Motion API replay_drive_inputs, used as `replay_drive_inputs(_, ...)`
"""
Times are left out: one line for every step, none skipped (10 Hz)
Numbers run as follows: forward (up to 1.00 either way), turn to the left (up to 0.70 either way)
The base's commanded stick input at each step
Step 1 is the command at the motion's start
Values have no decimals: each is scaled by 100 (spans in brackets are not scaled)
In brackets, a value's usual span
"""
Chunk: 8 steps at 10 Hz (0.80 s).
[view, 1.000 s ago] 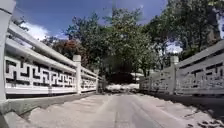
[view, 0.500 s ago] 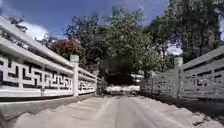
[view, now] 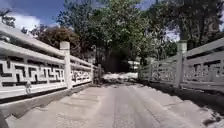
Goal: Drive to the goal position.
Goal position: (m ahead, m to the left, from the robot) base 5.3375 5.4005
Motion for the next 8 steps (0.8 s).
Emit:
replay_drive_inputs(45, 0)
replay_drive_inputs(45, 0)
replay_drive_inputs(45, 0)
replay_drive_inputs(45, 0)
replay_drive_inputs(45, 0)
replay_drive_inputs(45, 0)
replay_drive_inputs(45, 0)
replay_drive_inputs(45, 0)
